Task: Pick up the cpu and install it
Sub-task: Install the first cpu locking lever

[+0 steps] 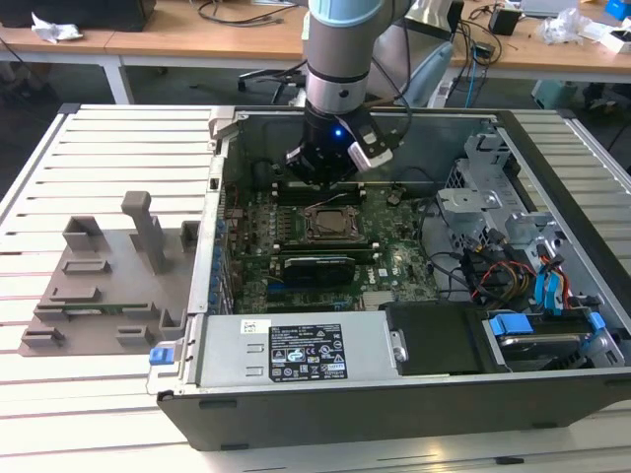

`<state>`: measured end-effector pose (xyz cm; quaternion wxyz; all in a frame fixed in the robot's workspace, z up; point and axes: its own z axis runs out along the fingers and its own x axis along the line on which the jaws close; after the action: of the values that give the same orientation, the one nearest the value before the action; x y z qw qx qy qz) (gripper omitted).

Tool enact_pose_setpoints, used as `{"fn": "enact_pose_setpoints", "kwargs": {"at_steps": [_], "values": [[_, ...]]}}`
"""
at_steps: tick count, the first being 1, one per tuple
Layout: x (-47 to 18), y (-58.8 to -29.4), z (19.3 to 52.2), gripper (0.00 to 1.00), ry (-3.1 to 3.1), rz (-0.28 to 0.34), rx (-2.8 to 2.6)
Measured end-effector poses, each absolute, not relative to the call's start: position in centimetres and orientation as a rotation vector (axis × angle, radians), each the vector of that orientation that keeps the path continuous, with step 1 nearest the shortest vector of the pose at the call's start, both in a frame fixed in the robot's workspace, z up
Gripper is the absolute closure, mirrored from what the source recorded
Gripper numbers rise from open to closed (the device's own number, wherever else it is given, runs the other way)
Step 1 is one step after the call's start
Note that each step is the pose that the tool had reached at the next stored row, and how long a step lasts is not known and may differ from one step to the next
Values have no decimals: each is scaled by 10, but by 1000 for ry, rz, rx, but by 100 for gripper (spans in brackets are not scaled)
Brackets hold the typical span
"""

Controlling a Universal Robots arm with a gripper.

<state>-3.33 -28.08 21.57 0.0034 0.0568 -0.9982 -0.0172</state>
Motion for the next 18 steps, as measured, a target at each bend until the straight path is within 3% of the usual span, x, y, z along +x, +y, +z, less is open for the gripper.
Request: {"fn": "enact_pose_setpoints", "kwargs": {"at_steps": [18], "values": [[-18,-281,205,89,-3127,4,178]]}}
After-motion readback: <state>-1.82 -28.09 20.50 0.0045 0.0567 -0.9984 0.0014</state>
